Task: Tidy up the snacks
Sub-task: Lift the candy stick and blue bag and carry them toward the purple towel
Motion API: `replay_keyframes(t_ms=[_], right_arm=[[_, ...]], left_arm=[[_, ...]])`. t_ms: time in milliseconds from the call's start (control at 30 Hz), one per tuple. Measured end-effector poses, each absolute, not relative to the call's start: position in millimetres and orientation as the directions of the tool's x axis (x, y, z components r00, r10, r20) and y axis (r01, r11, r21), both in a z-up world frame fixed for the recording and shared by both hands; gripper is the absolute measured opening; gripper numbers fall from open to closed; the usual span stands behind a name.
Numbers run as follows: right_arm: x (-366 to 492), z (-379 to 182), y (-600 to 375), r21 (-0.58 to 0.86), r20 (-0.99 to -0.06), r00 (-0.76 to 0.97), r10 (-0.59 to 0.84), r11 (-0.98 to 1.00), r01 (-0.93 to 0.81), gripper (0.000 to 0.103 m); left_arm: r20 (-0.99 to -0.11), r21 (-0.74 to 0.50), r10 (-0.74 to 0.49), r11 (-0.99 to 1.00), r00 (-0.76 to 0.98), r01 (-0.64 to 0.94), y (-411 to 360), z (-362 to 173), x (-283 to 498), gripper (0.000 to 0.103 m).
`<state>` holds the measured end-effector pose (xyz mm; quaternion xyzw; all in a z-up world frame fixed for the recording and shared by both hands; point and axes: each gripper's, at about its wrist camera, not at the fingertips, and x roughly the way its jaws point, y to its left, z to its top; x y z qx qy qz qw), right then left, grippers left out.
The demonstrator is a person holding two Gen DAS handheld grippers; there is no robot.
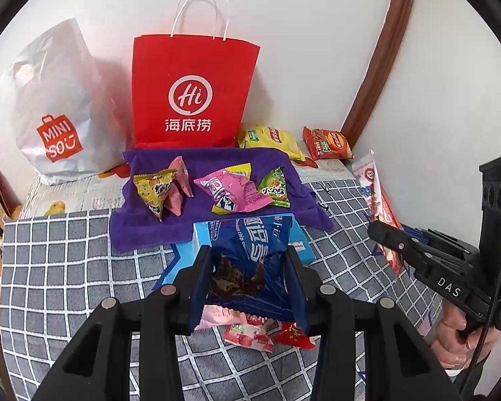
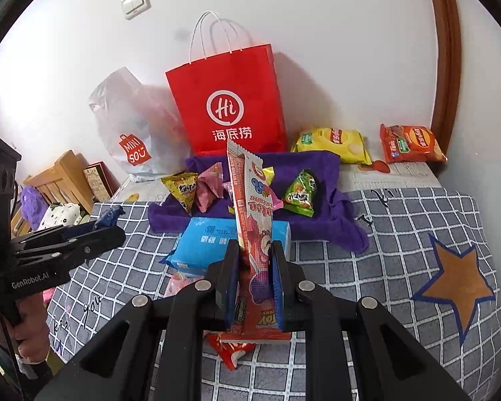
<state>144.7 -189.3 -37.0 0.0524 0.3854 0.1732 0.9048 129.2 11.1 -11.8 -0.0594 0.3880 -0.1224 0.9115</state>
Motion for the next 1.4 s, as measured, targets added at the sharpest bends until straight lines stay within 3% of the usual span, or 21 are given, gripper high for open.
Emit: replay_keyframes(t_ms=[1400], right_arm=[[186,-36,-161,0.188,-0.695,0.641,0.326,0.943,-0.276,0.018]], left_arm=[[-0.695,-0.207,-0.277,0.961,0.664,0.184,18,-20,164,0.040]])
